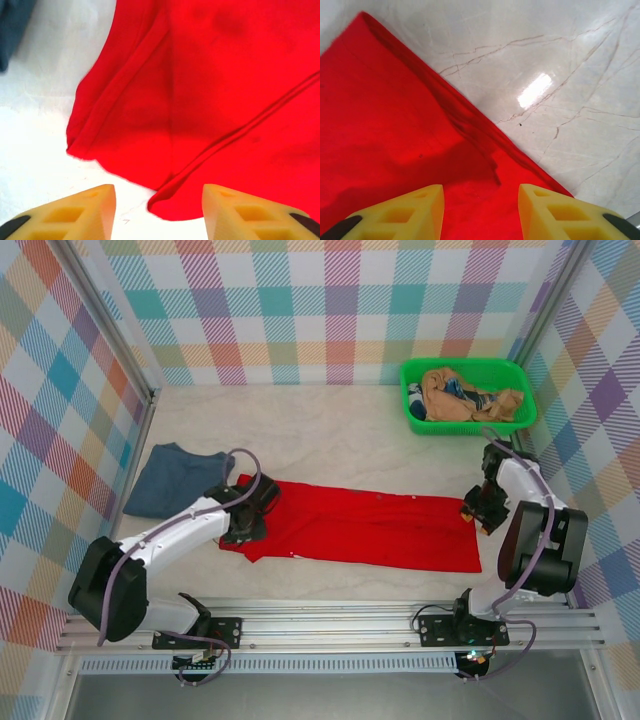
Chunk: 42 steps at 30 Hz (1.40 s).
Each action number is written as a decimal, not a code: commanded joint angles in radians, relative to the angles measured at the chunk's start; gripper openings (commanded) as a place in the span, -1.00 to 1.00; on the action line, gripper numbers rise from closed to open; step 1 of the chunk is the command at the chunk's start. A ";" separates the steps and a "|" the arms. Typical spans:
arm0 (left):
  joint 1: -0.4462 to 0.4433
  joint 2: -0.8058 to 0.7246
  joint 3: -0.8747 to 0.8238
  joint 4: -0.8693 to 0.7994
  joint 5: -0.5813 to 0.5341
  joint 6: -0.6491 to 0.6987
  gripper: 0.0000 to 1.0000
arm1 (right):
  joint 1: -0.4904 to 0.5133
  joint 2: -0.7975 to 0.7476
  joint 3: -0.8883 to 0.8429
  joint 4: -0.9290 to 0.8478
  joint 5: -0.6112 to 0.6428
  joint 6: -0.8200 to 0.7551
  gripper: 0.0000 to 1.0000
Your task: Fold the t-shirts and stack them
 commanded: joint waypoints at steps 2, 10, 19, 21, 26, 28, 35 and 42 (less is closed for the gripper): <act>0.037 0.009 0.107 0.010 0.063 -0.003 -0.03 | 0.005 -0.086 0.045 -0.043 0.028 0.028 -0.18; 0.081 0.394 0.251 0.238 0.248 0.114 -0.06 | 0.203 -0.063 -0.009 0.022 -0.125 0.035 -0.30; 0.098 0.539 0.358 0.248 0.289 0.147 -0.05 | 0.211 -0.073 -0.024 0.028 -0.127 -0.008 -0.38; 0.090 0.499 0.341 0.252 0.281 0.133 -0.06 | 0.210 -0.075 -0.022 0.028 -0.132 -0.006 -0.38; 0.077 0.402 0.370 0.201 0.217 0.088 -0.07 | 0.210 -0.065 -0.028 0.031 -0.124 0.002 -0.38; 0.077 0.422 0.395 0.188 0.231 0.092 -0.04 | 0.210 -0.057 -0.031 0.032 -0.112 0.000 -0.38; 0.072 0.556 0.433 0.156 0.247 0.107 -0.11 | 0.206 -0.055 -0.022 0.037 -0.111 0.005 -0.37; 0.040 0.549 0.391 0.170 0.270 0.105 -0.25 | 0.204 -0.063 -0.036 0.039 -0.106 0.004 -0.37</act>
